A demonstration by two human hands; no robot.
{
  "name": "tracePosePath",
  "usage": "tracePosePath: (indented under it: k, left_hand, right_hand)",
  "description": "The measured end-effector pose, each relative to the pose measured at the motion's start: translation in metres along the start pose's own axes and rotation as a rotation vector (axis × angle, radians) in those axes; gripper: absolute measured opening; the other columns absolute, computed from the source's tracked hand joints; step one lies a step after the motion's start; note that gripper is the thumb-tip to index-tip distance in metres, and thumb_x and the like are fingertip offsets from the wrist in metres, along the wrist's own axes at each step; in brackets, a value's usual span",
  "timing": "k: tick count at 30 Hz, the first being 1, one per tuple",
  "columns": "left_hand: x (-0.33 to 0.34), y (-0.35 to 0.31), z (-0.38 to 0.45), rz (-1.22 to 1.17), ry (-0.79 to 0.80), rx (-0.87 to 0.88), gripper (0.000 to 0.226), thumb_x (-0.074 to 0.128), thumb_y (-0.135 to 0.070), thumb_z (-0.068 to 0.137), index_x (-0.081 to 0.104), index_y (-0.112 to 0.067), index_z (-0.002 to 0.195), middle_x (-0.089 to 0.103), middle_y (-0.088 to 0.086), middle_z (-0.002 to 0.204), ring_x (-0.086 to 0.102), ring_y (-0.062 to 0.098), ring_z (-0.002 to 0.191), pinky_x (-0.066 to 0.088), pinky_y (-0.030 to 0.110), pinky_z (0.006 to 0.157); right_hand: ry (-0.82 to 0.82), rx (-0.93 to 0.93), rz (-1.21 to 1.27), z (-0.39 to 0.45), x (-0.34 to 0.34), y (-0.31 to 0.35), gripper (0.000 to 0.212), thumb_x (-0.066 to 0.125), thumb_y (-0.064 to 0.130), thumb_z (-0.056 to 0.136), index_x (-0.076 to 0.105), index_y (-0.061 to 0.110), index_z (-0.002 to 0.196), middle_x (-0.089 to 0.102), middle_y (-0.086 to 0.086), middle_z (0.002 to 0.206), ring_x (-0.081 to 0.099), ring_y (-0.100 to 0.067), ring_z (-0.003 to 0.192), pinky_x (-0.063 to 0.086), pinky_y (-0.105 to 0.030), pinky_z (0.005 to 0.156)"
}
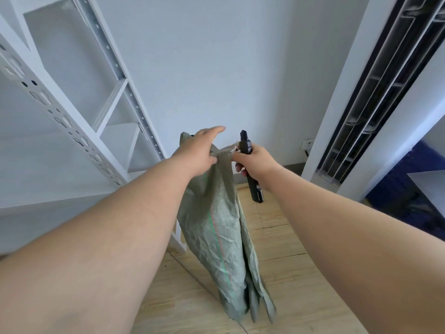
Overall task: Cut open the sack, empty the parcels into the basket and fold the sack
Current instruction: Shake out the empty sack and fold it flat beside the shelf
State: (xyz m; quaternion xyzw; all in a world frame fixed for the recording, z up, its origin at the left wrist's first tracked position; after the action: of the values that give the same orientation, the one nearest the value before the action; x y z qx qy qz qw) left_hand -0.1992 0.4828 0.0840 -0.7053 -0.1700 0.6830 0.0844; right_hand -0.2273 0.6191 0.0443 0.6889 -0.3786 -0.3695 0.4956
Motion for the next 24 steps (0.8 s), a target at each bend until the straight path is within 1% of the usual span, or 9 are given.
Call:
tracePosePath:
  k: [1, 3, 5, 8, 11, 15, 17, 20, 24]
  left_hand:
    - [0.004, 0.005, 0.002, 0.027, 0.035, -0.011, 0.056, 0.064, -0.015, 0.089, 0.043, -0.035, 0.137, 0.048, -0.003, 0.138, 0.051, 0.020, 0.115, 0.040, 0.031, 0.094]
    - [0.007, 0.016, 0.006, 0.113, 0.083, -0.053, 0.027, 0.066, -0.022, 0.088, 0.060, -0.034, 0.111, 0.059, 0.000, 0.122, 0.053, 0.020, 0.105, 0.043, 0.029, 0.087]
    - [0.002, 0.024, 0.008, 0.138, 0.044, -0.117, 0.013, 0.067, -0.029, 0.086, 0.056, -0.037, 0.091, 0.060, 0.004, 0.110, 0.054, 0.022, 0.099, 0.044, 0.031, 0.081]
    - [-0.011, 0.025, 0.010, 0.129, -0.070, -0.189, 0.009, 0.063, -0.032, 0.088, 0.055, -0.031, 0.090, 0.060, -0.001, 0.099, 0.051, 0.027, 0.108, 0.046, 0.036, 0.084]
    - [-0.026, 0.020, 0.016, 0.144, -0.179, -0.217, 0.007, 0.063, -0.031, 0.088, 0.057, -0.028, 0.088, 0.064, 0.001, 0.098, 0.056, 0.028, 0.102, 0.044, 0.039, 0.090]
    - [-0.039, 0.005, 0.023, 0.064, -0.185, -0.160, 0.008, 0.067, -0.030, 0.087, 0.060, -0.027, 0.088, 0.062, -0.002, 0.093, 0.058, 0.025, 0.090, 0.043, 0.032, 0.075]
    - [-0.048, -0.002, 0.024, 0.032, -0.197, -0.118, 0.008, 0.068, -0.028, 0.087, 0.060, -0.027, 0.086, 0.062, -0.002, 0.092, 0.058, 0.024, 0.087, 0.043, 0.031, 0.073]
    - [-0.066, 0.005, 0.023, 0.029, -0.259, -0.132, 0.007, 0.068, -0.025, 0.087, 0.064, -0.022, 0.091, 0.063, 0.001, 0.093, 0.058, 0.025, 0.086, 0.043, 0.032, 0.072]
    - [-0.082, 0.012, 0.019, 0.014, -0.271, -0.104, 0.012, 0.069, -0.025, 0.087, 0.065, -0.020, 0.098, 0.059, 0.001, 0.092, 0.056, 0.024, 0.085, 0.037, 0.029, 0.071]
  right_hand:
    - [0.010, -0.014, 0.008, -0.001, -0.001, 0.002, 0.002, 0.059, 0.017, 0.092, 0.059, 0.015, 0.094, 0.060, 0.000, 0.069, 0.048, -0.004, 0.044, 0.041, -0.021, 0.053]
    - [-0.011, -0.043, 0.016, 0.001, -0.007, 0.004, 0.014, 0.061, 0.019, 0.092, 0.061, 0.012, 0.103, 0.066, 0.001, 0.081, 0.050, -0.008, 0.054, 0.041, -0.024, 0.056]
    - [-0.063, -0.060, 0.032, 0.001, -0.013, 0.002, 0.013, 0.061, 0.022, 0.091, 0.061, 0.015, 0.102, 0.071, 0.002, 0.089, 0.050, -0.010, 0.058, 0.043, -0.025, 0.057]
    - [-0.191, -0.075, 0.072, 0.000, -0.020, -0.009, 0.016, 0.069, 0.031, 0.086, 0.062, 0.018, 0.091, 0.069, 0.001, 0.079, 0.050, -0.011, 0.057, 0.047, -0.031, 0.064]
    - [-0.214, -0.040, 0.069, -0.004, -0.012, -0.030, 0.020, 0.078, 0.034, 0.078, 0.068, 0.018, 0.085, 0.064, 0.002, 0.069, 0.053, -0.012, 0.055, 0.051, -0.034, 0.065]
    - [-0.247, 0.024, 0.028, -0.004, -0.001, -0.055, 0.034, 0.083, 0.031, 0.073, 0.068, 0.027, 0.103, 0.071, 0.005, 0.089, 0.065, -0.012, 0.065, 0.059, -0.036, 0.077]
    - [-0.221, 0.067, 0.025, -0.002, 0.004, -0.062, 0.035, 0.083, 0.029, 0.073, 0.065, 0.027, 0.102, 0.068, 0.007, 0.090, 0.066, -0.013, 0.073, 0.057, -0.034, 0.080]
    - [-0.176, 0.093, -0.009, -0.003, 0.011, -0.066, 0.024, 0.082, 0.025, 0.075, 0.067, 0.019, 0.094, 0.062, 0.008, 0.082, 0.059, -0.013, 0.075, 0.048, -0.026, 0.071]
    - [-0.384, 0.017, -0.079, -0.007, -0.005, -0.057, 0.014, 0.076, 0.028, 0.080, 0.066, 0.021, 0.086, 0.058, 0.005, 0.095, 0.054, -0.009, 0.078, 0.038, -0.023, 0.067]
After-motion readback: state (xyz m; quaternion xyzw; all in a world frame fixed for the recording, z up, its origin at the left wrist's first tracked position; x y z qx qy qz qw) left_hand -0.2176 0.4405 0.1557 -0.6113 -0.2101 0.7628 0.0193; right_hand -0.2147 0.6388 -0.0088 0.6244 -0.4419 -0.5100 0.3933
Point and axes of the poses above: each hand's wrist, its own z-axis towards the middle knuckle, its own x-axis out of the palm, y = z × x, the point moved 8 cm from there along z, towards the middle knuckle
